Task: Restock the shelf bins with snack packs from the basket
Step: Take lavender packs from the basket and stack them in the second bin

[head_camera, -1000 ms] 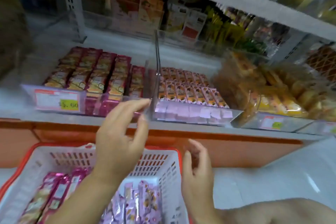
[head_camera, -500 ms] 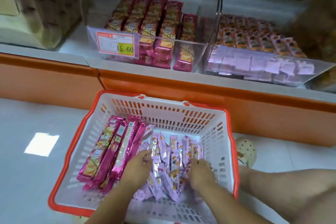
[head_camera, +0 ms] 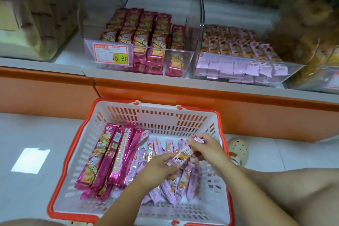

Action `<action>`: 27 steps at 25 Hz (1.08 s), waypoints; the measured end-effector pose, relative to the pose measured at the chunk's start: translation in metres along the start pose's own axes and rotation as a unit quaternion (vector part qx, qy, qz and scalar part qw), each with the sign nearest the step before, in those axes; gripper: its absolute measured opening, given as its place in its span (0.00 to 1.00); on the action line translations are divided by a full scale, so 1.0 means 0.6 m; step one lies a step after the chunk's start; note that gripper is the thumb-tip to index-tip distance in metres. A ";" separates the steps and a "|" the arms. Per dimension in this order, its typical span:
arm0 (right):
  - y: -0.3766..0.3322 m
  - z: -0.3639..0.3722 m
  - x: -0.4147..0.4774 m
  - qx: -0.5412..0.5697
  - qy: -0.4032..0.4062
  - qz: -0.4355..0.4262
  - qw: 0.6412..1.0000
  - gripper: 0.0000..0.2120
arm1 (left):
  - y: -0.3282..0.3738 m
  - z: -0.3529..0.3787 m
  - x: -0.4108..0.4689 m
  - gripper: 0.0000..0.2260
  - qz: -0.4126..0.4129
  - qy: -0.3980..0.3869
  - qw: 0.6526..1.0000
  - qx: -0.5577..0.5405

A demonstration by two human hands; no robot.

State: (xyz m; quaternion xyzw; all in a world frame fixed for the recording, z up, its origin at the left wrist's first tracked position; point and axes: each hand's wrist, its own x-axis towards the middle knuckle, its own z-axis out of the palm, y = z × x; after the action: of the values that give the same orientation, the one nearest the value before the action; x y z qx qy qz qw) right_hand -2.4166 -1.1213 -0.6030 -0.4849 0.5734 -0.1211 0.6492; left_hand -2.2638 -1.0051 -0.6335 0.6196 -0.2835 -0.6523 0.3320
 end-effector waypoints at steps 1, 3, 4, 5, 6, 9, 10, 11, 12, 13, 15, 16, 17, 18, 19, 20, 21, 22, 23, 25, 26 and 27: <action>-0.005 -0.006 -0.004 0.044 -0.017 -0.003 0.999 0.12 | 0.006 0.002 -0.002 0.16 -0.015 -0.019 0.998 -0.056; -0.011 -0.015 -0.010 0.098 -0.043 -0.009 0.994 0.09 | 0.017 0.003 -0.008 0.20 -0.041 -0.059 0.984 -0.165; -0.016 -0.018 -0.012 0.100 -0.048 -0.017 0.994 0.10 | 0.023 0.003 -0.012 0.20 -0.044 -0.065 0.978 -0.195; -0.020 -0.020 -0.017 0.095 -0.052 -0.027 0.994 0.11 | 0.028 0.004 -0.017 0.18 -0.041 -0.065 0.977 -0.197; -0.024 -0.021 -0.020 0.096 -0.057 -0.035 0.993 0.10 | 0.031 0.007 -0.019 0.17 -0.031 -0.058 0.981 -0.183; -0.030 -0.018 -0.034 0.131 -0.086 -0.046 0.987 0.06 | 0.036 0.016 -0.031 0.17 -0.001 -0.033 0.989 -0.147; -0.033 -0.016 -0.039 0.133 -0.086 -0.051 0.986 0.07 | 0.038 0.017 -0.034 0.16 0.008 -0.021 0.990 -0.137; -0.034 -0.015 -0.041 0.132 -0.077 -0.058 0.987 0.06 | 0.042 0.017 -0.037 0.14 0.018 -0.005 0.992 -0.127; -0.036 -0.015 -0.042 0.134 -0.063 -0.065 0.987 0.05 | 0.047 0.017 -0.041 0.12 0.025 0.012 0.992 -0.127; -0.038 -0.017 -0.044 0.139 -0.048 -0.069 0.987 0.05 | 0.050 0.016 -0.044 0.11 0.031 0.026 0.990 -0.137; -0.041 -0.018 -0.046 0.145 -0.039 -0.074 0.986 0.07 | 0.056 0.008 -0.047 0.12 0.039 0.038 0.986 -0.157; -0.042 -0.018 -0.048 0.147 -0.039 -0.076 0.985 0.06 | 0.057 0.005 -0.047 0.12 0.041 0.038 0.986 -0.158; -0.042 -0.017 -0.050 0.153 -0.038 -0.078 0.984 0.06 | 0.060 0.003 -0.048 0.12 0.042 0.035 0.987 -0.153; -0.042 -0.017 -0.051 0.164 -0.032 -0.079 0.983 0.05 | 0.062 0.002 -0.048 0.12 0.045 0.034 0.987 -0.150; -0.043 -0.017 -0.051 0.178 -0.025 -0.081 0.980 0.05 | 0.065 0.003 -0.049 0.12 0.049 0.035 0.987 -0.148; -0.044 -0.017 -0.053 0.194 -0.019 -0.081 0.978 0.05 | 0.069 0.005 -0.051 0.12 0.054 0.037 0.987 -0.149; -0.045 -0.015 -0.054 0.205 -0.017 -0.080 0.975 0.07 | 0.074 0.008 -0.053 0.12 0.060 0.041 0.986 -0.148; -0.046 -0.011 -0.058 0.210 -0.019 -0.082 0.974 0.09 | 0.079 0.012 -0.055 0.12 0.067 0.048 0.986 -0.146; -0.047 -0.005 -0.064 0.205 -0.022 -0.088 0.975 0.11 | 0.085 0.016 -0.057 0.12 0.077 0.058 0.985 -0.140; -0.057 0.007 -0.084 0.169 -0.019 -0.120 0.978 0.15 | 0.106 0.027 -0.066 0.12 0.107 0.088 0.984 -0.116; -0.069 0.012 -0.099 0.153 -0.016 -0.146 0.977 0.16 | 0.123 0.032 -0.071 0.12 0.128 0.103 0.982 -0.097; -0.086 0.012 -0.113 0.143 -0.009 -0.177 0.974 0.18 | 0.144 0.034 -0.077 0.13 0.158 0.113 0.978 -0.073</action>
State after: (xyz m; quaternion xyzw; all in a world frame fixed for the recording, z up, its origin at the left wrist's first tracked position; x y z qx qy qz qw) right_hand -2.4108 -1.0953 -0.5216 -0.4818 0.4490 -0.3108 0.6853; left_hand -2.2768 -1.0231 -0.5362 0.6109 -0.2901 -0.5366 0.5047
